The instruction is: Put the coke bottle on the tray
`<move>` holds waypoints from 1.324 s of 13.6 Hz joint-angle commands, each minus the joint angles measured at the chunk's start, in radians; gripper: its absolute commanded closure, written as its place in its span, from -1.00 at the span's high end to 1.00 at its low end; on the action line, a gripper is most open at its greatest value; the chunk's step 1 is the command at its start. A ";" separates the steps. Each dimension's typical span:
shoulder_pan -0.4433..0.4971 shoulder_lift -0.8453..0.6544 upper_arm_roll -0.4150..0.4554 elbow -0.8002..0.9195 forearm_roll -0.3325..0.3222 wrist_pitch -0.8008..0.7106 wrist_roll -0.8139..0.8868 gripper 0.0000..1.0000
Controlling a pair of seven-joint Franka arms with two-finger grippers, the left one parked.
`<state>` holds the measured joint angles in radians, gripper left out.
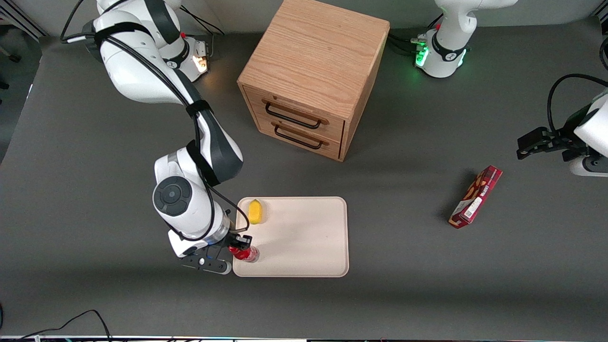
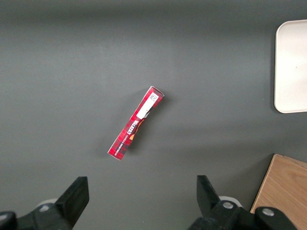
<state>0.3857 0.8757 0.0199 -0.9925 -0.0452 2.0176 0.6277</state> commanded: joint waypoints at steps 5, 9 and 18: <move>0.024 0.040 -0.008 0.038 -0.081 0.015 0.044 -0.04; 0.015 0.010 -0.005 0.023 -0.091 -0.005 0.035 1.00; -0.359 -0.832 0.158 -0.838 0.014 -0.097 -0.298 1.00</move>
<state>0.1100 0.2884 0.1441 -1.5266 -0.0779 1.8687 0.4022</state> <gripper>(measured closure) 0.000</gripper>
